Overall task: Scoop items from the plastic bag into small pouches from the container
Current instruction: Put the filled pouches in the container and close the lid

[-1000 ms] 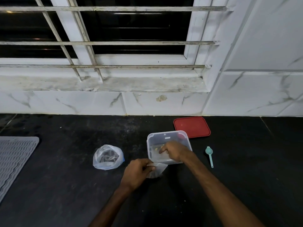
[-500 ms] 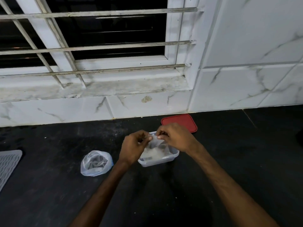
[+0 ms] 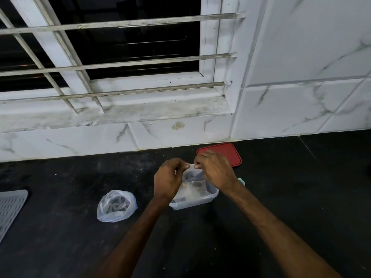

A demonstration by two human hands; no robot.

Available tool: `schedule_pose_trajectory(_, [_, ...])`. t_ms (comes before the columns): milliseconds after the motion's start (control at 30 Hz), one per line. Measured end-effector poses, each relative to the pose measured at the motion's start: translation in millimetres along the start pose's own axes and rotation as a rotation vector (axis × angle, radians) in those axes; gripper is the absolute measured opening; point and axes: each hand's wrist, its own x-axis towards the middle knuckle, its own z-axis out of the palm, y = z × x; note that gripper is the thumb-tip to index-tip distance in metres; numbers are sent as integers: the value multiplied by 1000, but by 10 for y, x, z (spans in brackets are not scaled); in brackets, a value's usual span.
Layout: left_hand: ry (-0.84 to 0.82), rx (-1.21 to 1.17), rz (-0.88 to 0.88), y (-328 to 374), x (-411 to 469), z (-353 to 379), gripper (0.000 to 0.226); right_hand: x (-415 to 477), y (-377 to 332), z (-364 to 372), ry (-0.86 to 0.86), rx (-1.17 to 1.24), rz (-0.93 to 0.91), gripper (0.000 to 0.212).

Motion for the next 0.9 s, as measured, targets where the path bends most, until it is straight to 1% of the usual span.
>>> schedule_pose_trajectory(133, [-53,44,17,-81,11,95,9,-1,131,72,-115,14,-7,16])
schedule_pose_trajectory(200, [-80,61,15,-85,3,137,12,-11,182,71,-94,37,7,12])
schedule_pose_trajectory(267, [-106,94,53,-67,-4,179,15,-27,227,89,-62,34,3,7])
schedule_pose_trajectory(367, [-113,126,122,-19,11,229,15,-25,246,118,-37,19,-41,9])
schedule_pose_trajectory(467, [-81,120,105,3,37,239,8,-11,256,117,-38,65,-38,11])
schedule_pose_trajectory(567, [-43,163,67,-34,81,214,4,-10,273,100,-57,118,-44,15])
schedule_pose_trajectory(667, [-37,183,71,-42,70,268,5,-6,287,98,-75,-3,-88,13])
schedule_pose_trajectory(733, [-21,190,119,-40,66,301,2,18,288,99,-56,-50,-90,11])
schedule_pose_trajectory(767, [-7,214,167,-39,72,316,3,24,305,119,-38,-76,-86,15])
schedule_pose_trajectory(833, [-1,328,321,-83,94,353,12,0,344,160,21,-95,-103,26])
schedule_pose_trajectory(867, [-7,392,393,-132,106,369,16,-21,371,190,20,-113,-142,28])
schedule_pose_trajectory(900, [-44,441,440,-185,106,385,20,-52,405,226,-18,-143,-198,25])
